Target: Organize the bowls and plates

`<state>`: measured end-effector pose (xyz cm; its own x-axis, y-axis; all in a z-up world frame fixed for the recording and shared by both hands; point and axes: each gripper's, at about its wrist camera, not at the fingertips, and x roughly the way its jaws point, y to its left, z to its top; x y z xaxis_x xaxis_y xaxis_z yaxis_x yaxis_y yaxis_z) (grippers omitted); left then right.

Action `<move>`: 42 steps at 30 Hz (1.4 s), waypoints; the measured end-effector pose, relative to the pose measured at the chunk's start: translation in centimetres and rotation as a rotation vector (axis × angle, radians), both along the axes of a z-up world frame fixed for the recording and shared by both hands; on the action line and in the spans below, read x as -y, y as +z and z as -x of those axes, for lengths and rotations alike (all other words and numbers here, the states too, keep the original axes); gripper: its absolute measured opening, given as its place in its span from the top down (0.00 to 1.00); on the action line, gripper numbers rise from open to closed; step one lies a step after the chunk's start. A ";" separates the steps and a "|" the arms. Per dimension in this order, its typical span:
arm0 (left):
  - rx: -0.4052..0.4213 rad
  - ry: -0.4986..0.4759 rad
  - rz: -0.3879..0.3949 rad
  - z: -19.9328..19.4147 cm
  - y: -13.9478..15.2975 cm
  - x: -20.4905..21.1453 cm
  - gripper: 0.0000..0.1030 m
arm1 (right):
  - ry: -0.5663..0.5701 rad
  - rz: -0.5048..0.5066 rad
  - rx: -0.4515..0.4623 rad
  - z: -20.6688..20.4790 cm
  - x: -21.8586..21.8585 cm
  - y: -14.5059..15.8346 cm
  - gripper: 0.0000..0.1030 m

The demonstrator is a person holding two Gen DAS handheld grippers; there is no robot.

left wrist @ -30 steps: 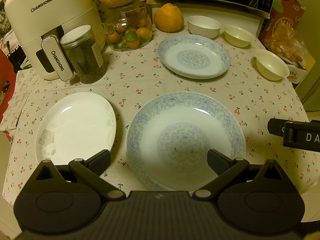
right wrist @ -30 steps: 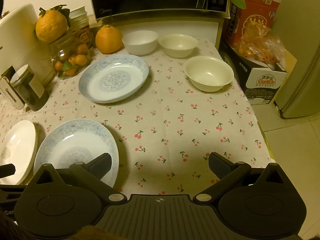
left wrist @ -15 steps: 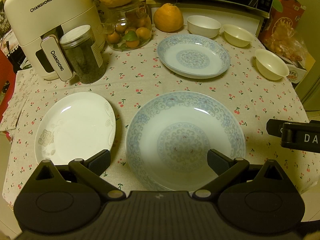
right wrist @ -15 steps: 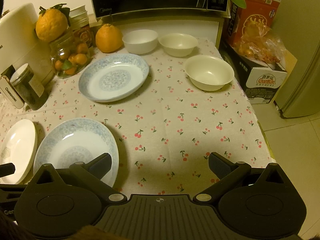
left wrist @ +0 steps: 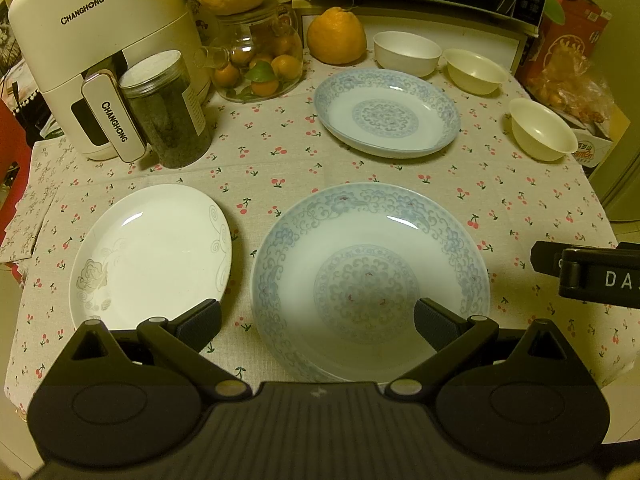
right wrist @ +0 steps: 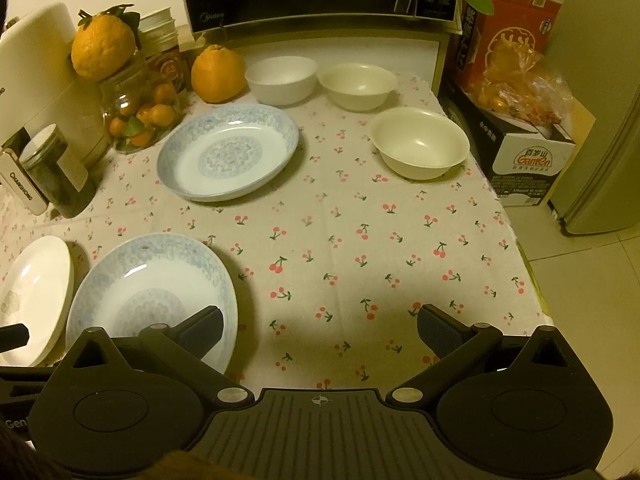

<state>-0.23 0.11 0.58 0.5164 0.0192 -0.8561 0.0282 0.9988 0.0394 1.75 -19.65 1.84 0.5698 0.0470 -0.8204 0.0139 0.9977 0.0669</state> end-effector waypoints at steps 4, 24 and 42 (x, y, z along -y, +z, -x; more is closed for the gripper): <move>0.000 -0.001 0.001 0.0 0.0 0.0 0.00 | 0.000 0.000 0.001 -0.1 0.0 0.0 0.00; -0.003 -0.002 0.003 0.0 -0.1 0.0 0.00 | -0.002 -0.001 -0.002 0.0 0.1 0.0 0.00; 0.009 -0.045 0.125 -1.3 1.2 -0.8 0.00 | -0.024 0.031 0.039 -1.1 -0.2 0.7 0.00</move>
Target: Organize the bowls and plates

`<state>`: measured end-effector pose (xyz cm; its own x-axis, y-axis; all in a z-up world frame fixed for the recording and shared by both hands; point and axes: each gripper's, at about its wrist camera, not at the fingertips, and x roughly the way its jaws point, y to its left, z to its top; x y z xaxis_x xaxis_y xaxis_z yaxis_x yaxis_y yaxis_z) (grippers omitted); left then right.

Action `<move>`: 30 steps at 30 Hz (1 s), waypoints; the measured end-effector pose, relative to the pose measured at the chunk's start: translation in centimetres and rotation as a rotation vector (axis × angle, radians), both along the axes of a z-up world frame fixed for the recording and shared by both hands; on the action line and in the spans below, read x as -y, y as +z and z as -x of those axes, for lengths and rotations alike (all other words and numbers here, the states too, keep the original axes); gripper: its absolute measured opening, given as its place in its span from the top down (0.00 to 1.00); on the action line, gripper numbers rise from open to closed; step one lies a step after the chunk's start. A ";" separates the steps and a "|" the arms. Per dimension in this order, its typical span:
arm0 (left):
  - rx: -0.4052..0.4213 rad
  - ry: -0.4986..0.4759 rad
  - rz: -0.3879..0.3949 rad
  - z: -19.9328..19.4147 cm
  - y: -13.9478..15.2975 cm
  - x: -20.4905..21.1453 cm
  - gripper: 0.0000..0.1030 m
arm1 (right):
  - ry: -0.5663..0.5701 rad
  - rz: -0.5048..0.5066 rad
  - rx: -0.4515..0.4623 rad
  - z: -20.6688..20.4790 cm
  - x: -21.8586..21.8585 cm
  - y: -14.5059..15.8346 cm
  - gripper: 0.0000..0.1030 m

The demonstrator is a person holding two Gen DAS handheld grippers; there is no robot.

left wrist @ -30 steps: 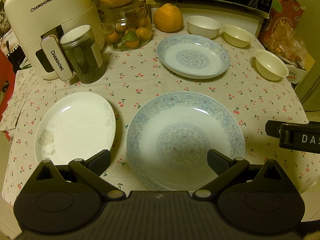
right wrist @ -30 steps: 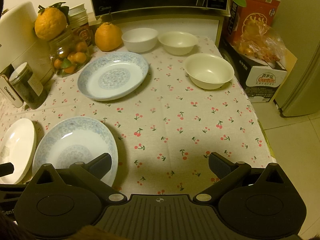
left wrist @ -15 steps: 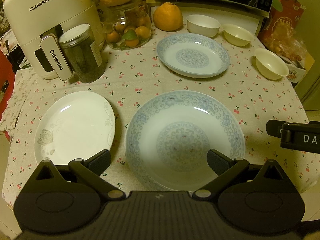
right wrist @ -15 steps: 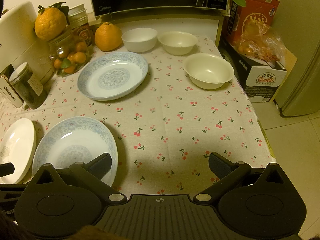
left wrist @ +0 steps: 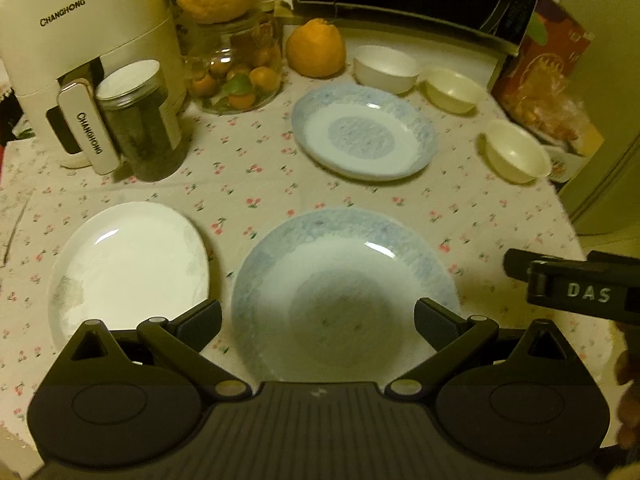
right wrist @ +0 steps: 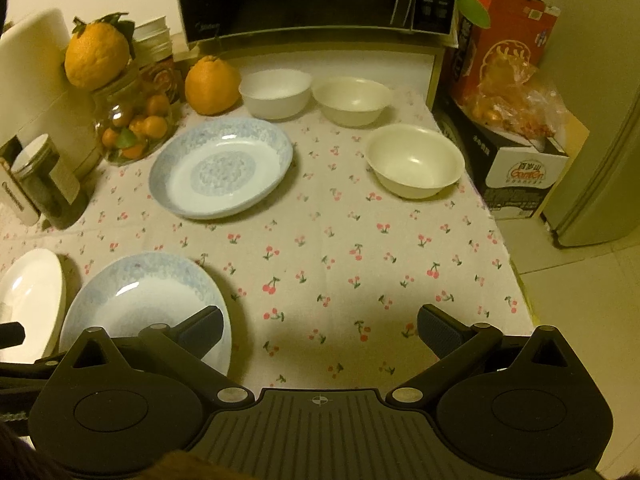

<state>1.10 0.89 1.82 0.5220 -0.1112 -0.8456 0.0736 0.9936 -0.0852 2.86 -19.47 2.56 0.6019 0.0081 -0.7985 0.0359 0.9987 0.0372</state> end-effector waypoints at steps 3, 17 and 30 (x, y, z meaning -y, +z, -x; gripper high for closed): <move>0.015 -0.005 0.026 -0.3 0.5 -0.1 0.00 | -0.005 0.017 0.010 -0.2 0.0 0.2 0.00; 0.118 -0.018 -0.073 -2.7 2.1 0.3 0.01 | -0.019 -0.035 -0.063 -3.5 1.3 2.4 0.00; 0.101 0.010 -0.050 -7.4 2.4 0.9 0.03 | -0.081 -0.193 -0.052 -8.5 2.8 2.8 0.00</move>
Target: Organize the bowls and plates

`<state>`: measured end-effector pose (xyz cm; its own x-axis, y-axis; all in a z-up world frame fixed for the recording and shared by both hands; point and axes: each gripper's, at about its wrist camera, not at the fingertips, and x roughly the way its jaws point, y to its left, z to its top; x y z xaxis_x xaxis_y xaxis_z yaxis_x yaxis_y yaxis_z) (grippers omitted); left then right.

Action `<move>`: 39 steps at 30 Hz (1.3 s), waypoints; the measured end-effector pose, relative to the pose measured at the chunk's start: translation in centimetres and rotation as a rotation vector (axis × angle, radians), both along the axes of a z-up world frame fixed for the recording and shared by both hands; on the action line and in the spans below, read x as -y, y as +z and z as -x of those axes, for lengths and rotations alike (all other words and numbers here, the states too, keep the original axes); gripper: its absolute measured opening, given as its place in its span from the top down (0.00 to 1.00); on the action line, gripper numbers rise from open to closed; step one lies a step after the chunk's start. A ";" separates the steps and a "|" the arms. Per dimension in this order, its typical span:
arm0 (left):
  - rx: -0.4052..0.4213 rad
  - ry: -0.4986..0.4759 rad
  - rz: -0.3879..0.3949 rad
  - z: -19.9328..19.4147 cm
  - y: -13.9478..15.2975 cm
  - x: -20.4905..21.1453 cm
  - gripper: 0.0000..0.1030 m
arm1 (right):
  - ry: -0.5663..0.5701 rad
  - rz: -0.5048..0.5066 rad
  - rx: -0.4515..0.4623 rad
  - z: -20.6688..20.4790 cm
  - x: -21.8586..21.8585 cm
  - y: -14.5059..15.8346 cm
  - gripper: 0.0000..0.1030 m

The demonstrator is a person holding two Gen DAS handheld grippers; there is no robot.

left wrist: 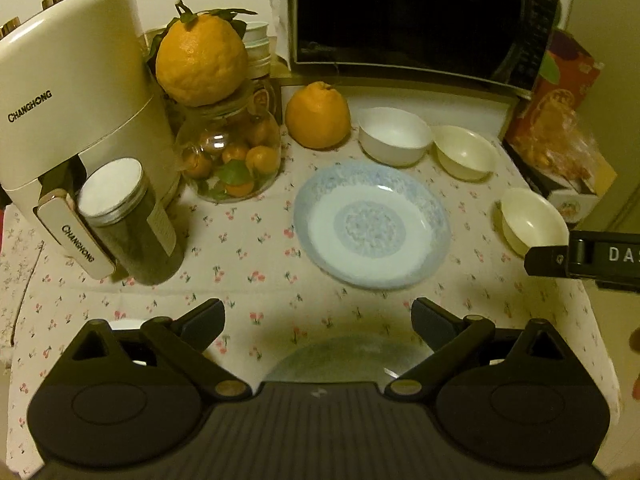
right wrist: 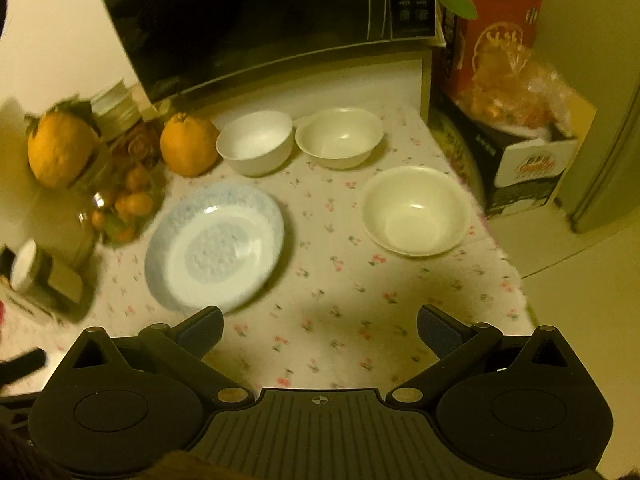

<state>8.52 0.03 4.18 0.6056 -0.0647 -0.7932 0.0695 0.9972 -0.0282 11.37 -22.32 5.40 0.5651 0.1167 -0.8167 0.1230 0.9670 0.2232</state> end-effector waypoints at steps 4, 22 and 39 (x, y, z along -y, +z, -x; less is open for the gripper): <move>-0.016 0.037 0.028 -1.8 -0.8 -0.5 0.04 | 0.021 -0.058 -0.019 -2.0 -0.4 -0.8 0.00; -0.054 0.147 0.328 -8.7 -7.1 -3.9 0.27 | -0.058 -0.453 -0.063 -7.3 1.2 -9.1 0.03; -0.034 0.165 0.337 -10.1 -9.7 -3.3 0.79 | -0.145 -0.353 -0.033 -8.5 0.4 -10.8 0.74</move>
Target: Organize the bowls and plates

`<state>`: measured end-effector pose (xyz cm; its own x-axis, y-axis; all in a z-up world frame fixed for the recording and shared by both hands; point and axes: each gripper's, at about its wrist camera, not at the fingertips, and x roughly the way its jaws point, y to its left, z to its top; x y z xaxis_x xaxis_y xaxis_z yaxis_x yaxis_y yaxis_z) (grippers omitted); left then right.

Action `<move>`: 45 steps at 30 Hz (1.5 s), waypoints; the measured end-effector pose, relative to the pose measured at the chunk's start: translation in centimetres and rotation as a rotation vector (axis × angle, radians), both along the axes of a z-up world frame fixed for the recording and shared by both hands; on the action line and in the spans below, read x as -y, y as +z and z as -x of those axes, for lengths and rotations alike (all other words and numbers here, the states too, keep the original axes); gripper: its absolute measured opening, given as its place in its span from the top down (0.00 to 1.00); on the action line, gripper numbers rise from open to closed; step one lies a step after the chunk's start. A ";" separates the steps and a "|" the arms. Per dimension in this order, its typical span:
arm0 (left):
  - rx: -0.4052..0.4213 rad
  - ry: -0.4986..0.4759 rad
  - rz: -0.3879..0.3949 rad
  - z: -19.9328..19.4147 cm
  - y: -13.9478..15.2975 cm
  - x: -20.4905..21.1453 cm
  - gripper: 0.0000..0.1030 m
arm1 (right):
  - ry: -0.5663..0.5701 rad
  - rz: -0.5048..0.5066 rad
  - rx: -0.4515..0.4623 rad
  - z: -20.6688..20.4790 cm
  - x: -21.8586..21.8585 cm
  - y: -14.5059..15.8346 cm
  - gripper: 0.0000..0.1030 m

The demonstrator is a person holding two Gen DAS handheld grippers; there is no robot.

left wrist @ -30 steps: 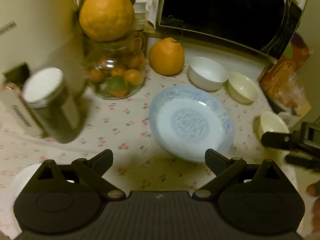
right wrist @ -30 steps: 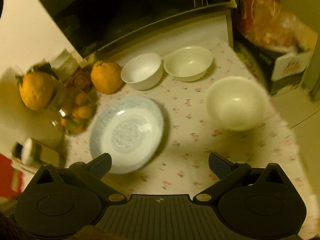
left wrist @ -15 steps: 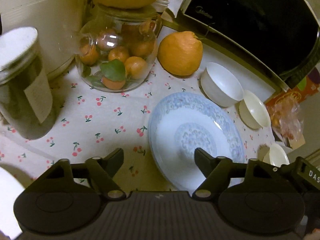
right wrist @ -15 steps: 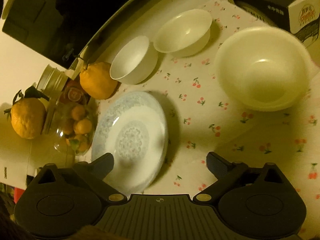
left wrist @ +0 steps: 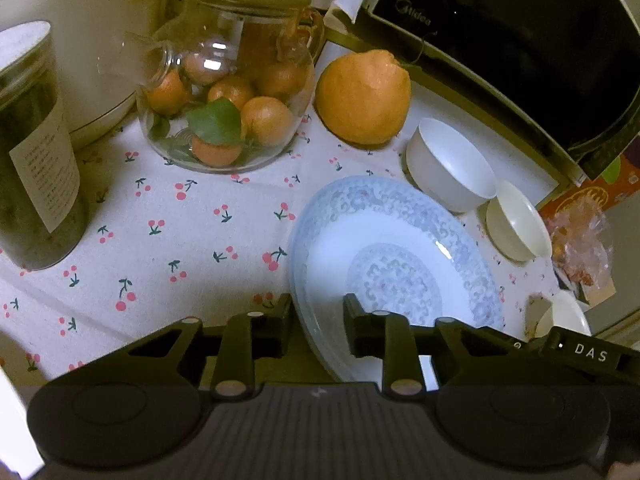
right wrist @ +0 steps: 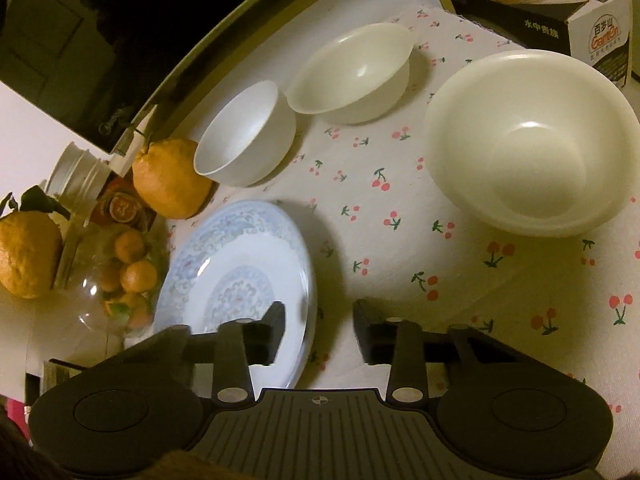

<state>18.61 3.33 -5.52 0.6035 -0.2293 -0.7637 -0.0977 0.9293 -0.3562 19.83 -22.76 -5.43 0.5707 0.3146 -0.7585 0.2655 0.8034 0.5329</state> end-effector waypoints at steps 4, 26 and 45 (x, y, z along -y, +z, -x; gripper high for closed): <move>-0.006 0.016 0.023 -0.1 -0.3 -0.6 0.86 | 0.018 -0.010 0.000 -0.1 -0.3 -0.1 0.83; -0.011 -0.118 -0.016 0.8 0.3 0.9 0.88 | 0.068 0.077 -0.005 1.0 0.3 2.1 0.89; -0.027 -0.297 -0.104 3.4 0.7 3.8 0.87 | 0.107 0.107 -0.125 4.4 2.6 2.3 0.89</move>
